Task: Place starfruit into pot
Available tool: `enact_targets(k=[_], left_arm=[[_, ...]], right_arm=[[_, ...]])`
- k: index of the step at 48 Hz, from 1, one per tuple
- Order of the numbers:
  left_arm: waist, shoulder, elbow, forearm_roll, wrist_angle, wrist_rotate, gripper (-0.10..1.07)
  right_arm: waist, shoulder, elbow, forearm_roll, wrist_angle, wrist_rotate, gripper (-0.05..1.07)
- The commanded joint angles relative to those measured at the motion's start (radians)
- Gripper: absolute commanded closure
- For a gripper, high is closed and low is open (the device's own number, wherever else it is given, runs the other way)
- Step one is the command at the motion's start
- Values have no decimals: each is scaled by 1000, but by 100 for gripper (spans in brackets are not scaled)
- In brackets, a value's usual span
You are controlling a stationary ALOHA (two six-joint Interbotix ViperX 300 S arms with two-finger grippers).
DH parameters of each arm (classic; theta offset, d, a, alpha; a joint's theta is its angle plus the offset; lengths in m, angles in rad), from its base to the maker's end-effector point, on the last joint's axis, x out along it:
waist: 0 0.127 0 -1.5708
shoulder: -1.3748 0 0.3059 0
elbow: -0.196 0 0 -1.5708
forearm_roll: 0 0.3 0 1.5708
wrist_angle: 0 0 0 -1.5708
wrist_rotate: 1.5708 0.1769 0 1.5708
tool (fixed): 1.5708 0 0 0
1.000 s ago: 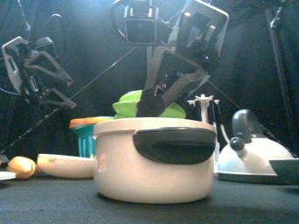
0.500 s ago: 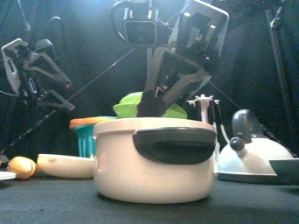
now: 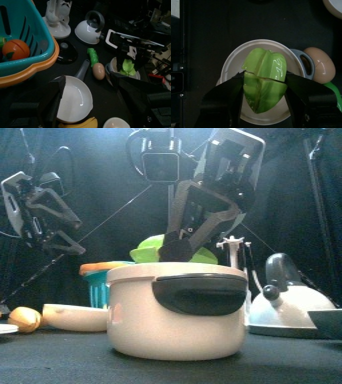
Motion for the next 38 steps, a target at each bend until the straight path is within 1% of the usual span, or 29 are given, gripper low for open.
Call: enact_targets(k=[1, 7, 17, 28, 29, 38], left_arm=[[0, 2, -17, -2, -5, -2, -3], [3, 2, -18, -9, -5, -2, -3], [3, 2, -20, -31, -5, 0, -3], [3, 2, -20, -32, -5, 0, -3], [5, 2, -20, -41, -5, 0, -3], [5, 2, -20, -54, -3, 0, -3]], right_arm=[[2, -21, -11, 0, -5, 0, 13], [3, -26, -8, -3, -3, 0, 11], [2, -44, -3, -11, 6, -2, 10], [3, -75, -3, -63, 21, -2, 10], [-2, -75, -3, -86, 23, 0, 10], [-3, -86, -5, -112, 26, 0, 11]])
